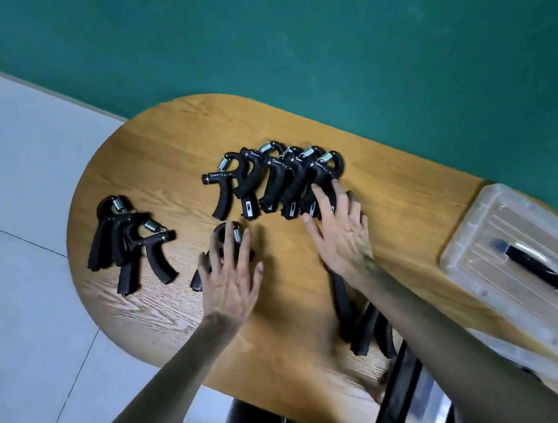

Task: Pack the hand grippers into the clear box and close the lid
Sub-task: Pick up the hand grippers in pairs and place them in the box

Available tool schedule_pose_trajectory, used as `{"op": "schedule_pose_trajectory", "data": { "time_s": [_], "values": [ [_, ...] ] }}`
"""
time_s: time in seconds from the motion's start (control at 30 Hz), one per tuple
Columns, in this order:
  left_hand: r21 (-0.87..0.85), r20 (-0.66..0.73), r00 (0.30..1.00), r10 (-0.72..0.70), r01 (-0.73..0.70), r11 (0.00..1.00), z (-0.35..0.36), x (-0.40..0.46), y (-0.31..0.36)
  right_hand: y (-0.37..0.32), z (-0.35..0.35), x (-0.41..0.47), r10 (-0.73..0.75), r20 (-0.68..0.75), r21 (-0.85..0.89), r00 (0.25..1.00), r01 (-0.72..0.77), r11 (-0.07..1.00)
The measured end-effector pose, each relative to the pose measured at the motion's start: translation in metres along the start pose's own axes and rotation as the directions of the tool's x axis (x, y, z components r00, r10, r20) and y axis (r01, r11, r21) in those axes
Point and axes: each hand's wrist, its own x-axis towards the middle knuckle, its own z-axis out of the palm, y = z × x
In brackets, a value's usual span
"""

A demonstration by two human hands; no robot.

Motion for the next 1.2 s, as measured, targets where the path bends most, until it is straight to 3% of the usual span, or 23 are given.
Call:
{"op": "schedule_pose_trajectory", "data": {
  "time_s": [0.2,0.37,0.63,0.97,1.2],
  "values": [
    [-0.079,-0.009,1.000,-0.027,0.026,0.997,0.033,0.008,-0.018,0.006,0.026,0.061,0.088,-0.043,0.161,0.995,-0.080,0.984],
    [-0.111,-0.009,0.999,-0.046,0.045,0.993,0.033,0.011,-0.019,0.002,0.036,0.069,0.146,-0.119,0.192,0.982,-0.122,0.974],
    [-0.062,-0.085,0.996,-0.035,0.030,0.998,0.026,0.022,-0.016,-0.010,0.045,0.083,0.255,-0.180,0.382,0.950,-0.171,0.908],
    [-0.135,-0.096,0.994,-0.046,0.033,0.990,0.031,0.009,-0.008,-0.003,0.037,0.061,0.120,-0.249,0.275,0.961,-0.049,0.960],
    [-0.185,-0.191,0.980,-0.062,0.026,0.982,0.010,0.001,0.016,-0.018,0.026,0.004,0.007,-0.313,0.167,0.950,0.048,0.985]
  ]
}}
